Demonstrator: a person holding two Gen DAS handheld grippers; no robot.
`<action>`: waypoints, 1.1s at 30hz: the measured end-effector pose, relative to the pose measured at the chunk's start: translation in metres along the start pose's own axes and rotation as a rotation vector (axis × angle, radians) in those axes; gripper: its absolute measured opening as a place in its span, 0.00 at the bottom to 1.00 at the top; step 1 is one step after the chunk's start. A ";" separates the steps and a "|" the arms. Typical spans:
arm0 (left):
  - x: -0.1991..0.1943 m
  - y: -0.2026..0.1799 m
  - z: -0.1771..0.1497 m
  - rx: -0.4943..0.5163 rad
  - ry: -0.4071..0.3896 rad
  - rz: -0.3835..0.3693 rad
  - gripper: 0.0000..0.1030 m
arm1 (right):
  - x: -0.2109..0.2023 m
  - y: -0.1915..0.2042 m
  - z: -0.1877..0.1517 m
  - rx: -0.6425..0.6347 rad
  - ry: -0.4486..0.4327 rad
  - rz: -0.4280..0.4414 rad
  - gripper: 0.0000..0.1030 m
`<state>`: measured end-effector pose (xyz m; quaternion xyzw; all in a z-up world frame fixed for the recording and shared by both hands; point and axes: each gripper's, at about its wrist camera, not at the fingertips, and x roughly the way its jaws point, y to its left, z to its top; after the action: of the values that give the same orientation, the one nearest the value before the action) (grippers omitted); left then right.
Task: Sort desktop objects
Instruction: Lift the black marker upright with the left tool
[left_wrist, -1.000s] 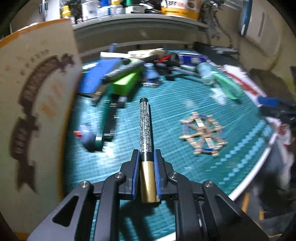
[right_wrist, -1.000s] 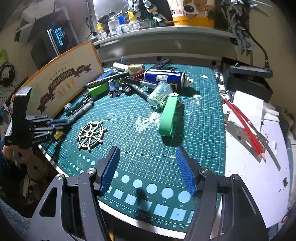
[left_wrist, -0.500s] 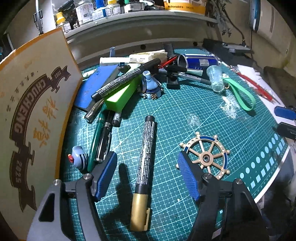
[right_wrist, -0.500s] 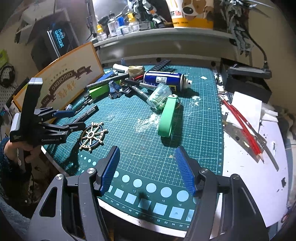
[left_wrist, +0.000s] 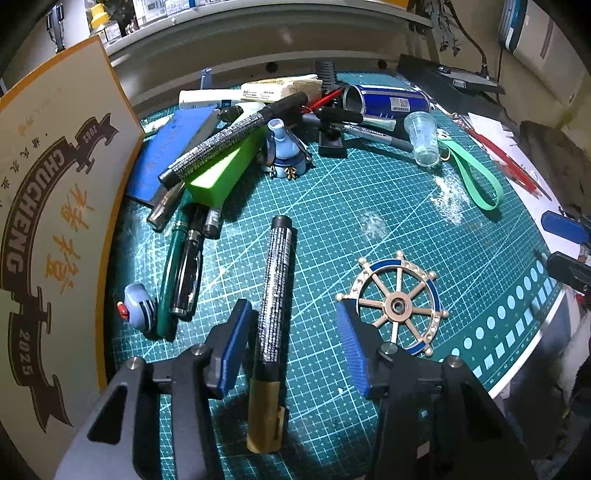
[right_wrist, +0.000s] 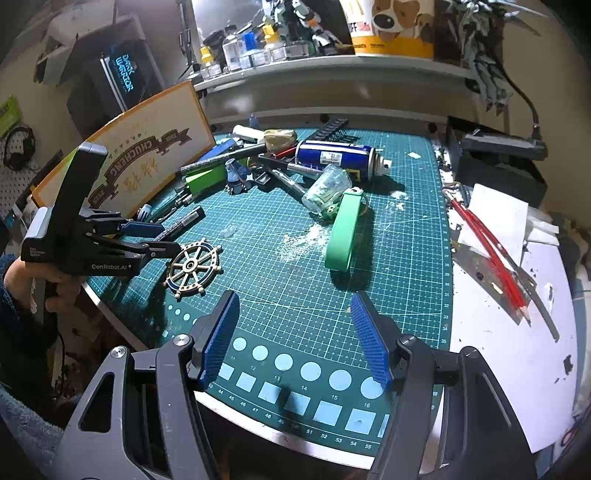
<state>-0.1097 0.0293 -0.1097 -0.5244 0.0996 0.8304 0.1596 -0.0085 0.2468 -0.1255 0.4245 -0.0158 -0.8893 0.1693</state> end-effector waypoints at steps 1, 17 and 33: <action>-0.001 0.002 0.000 -0.011 -0.003 -0.010 0.46 | 0.000 0.001 0.000 -0.001 -0.001 0.000 0.58; 0.006 0.009 0.008 0.011 0.001 -0.009 0.17 | 0.005 0.008 0.000 -0.022 0.012 0.010 0.58; -0.013 0.005 -0.001 0.011 -0.140 -0.144 0.13 | 0.014 0.016 0.005 0.014 0.012 0.117 0.58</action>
<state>-0.1057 0.0229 -0.0982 -0.4701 0.0547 0.8509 0.2282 -0.0158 0.2266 -0.1305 0.4294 -0.0456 -0.8751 0.2183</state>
